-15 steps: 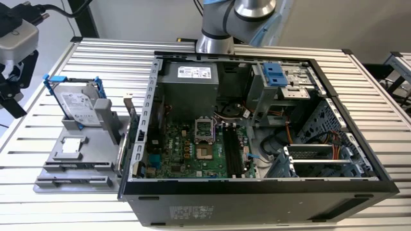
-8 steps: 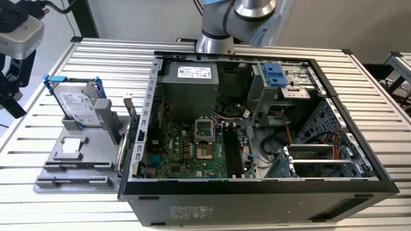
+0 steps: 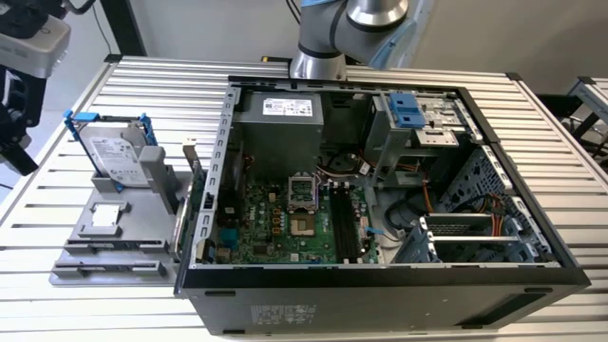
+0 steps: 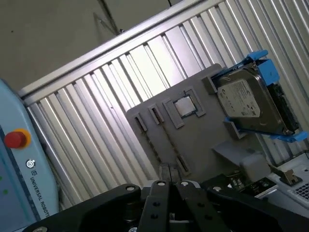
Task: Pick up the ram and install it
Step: 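Pick up the ram and move it above insertion slot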
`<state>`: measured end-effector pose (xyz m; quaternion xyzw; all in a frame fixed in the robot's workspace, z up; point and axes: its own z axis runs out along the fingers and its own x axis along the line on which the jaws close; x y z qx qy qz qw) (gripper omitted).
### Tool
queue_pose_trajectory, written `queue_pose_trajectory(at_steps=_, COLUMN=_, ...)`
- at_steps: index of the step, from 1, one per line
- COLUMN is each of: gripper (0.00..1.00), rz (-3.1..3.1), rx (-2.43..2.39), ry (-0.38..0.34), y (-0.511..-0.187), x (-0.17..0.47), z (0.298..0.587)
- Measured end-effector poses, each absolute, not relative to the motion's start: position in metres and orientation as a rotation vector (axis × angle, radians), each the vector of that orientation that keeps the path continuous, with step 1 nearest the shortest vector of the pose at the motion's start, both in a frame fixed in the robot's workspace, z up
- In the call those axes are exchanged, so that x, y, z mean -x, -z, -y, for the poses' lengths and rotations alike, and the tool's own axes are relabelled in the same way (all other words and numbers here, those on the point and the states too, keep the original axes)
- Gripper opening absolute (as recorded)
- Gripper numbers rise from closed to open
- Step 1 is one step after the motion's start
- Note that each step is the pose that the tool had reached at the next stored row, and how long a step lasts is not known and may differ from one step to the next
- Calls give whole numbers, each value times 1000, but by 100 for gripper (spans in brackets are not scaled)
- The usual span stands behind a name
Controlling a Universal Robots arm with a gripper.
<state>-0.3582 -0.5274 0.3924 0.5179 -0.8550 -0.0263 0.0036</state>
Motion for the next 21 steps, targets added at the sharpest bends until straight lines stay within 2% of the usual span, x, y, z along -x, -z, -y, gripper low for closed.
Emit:
queue_pose_trajectory(at_steps=12, gripper=0, rz=2484, rx=-1904, ry=78, y=-392, x=358, z=527)
queue_pose_trajectory(at_steps=21, gripper=0, rz=2391, rx=-2077, ry=28, y=-392, x=358, z=527)
